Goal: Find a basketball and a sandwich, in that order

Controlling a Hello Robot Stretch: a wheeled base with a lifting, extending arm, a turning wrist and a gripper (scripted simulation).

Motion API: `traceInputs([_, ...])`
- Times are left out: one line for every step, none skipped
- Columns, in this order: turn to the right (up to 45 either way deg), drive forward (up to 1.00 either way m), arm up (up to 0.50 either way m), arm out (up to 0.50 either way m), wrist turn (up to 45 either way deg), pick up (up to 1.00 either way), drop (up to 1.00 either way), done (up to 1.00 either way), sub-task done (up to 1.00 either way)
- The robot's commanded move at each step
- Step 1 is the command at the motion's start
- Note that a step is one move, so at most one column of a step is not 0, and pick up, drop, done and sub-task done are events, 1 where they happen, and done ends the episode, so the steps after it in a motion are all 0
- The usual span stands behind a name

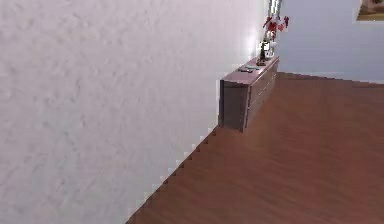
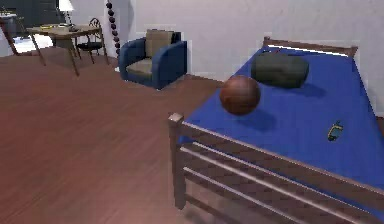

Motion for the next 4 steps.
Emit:
traceInputs([45.0,0.00,0.00,0.00,0.0,0.00,0.00,0.00,0.00])
traceInputs([45.0,0.00,0.00,0.00,0.0,0.00,0.00,0.00,0.00])
traceInputs([27.0,0.00,0.00,0.00,0.0,0.00,0.00,0.00,0.00])
traceInputs([0.0,0.15,0.00,0.00,0.0,0.00,0.00,0.00,0.00])
